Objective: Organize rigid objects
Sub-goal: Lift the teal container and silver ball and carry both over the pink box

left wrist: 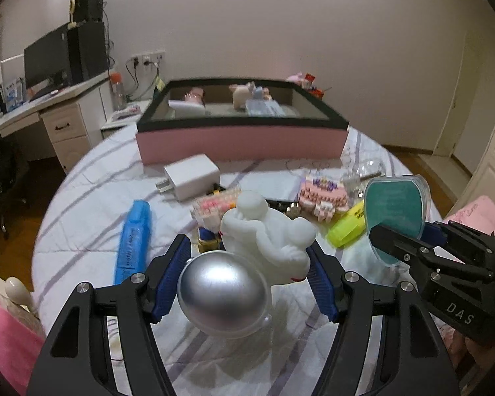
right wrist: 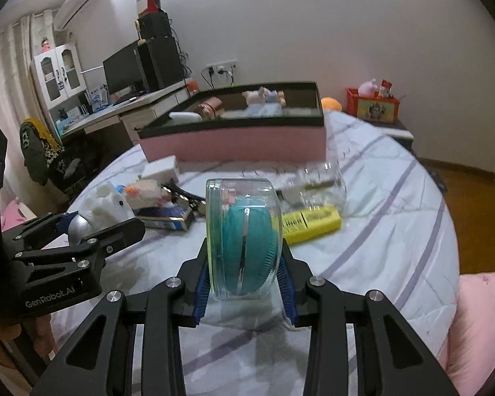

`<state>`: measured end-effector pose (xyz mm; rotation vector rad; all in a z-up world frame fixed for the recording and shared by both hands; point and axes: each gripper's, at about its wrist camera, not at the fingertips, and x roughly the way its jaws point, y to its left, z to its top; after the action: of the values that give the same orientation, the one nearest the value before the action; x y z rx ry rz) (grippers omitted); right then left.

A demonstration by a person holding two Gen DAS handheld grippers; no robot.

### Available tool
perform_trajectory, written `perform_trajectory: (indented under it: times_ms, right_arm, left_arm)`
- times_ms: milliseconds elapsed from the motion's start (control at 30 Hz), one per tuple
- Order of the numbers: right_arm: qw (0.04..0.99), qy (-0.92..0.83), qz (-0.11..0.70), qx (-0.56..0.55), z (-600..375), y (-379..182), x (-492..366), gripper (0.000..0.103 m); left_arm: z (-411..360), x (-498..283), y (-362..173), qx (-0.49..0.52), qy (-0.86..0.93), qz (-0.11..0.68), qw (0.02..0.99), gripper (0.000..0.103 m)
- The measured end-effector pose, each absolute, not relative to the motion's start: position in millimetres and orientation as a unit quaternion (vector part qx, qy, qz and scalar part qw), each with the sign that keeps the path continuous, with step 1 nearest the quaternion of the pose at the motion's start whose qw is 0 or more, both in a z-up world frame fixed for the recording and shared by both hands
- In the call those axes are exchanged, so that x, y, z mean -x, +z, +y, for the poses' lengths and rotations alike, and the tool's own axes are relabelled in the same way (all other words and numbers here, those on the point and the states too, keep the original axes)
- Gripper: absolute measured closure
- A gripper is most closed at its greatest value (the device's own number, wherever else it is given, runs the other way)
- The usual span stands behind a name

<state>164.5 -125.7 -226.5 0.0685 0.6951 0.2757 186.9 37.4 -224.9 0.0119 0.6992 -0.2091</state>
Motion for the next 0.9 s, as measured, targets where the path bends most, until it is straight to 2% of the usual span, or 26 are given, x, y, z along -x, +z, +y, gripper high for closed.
perform_trajectory:
  times_ms: [567,900]
  right_arm:
    - [0.969,0.134,0.209,-0.002,-97,-133,-143,0.066]
    - [0.978,0.136,0.157,0.001,-87,-94,-138,0.066]
  left_arm:
    - [50,-149,-123,-0.018,-0.058,0.189,0.980,0.034]
    - [54,-138,-85,-0.034,-0.052,0.120,0.991,0.034]
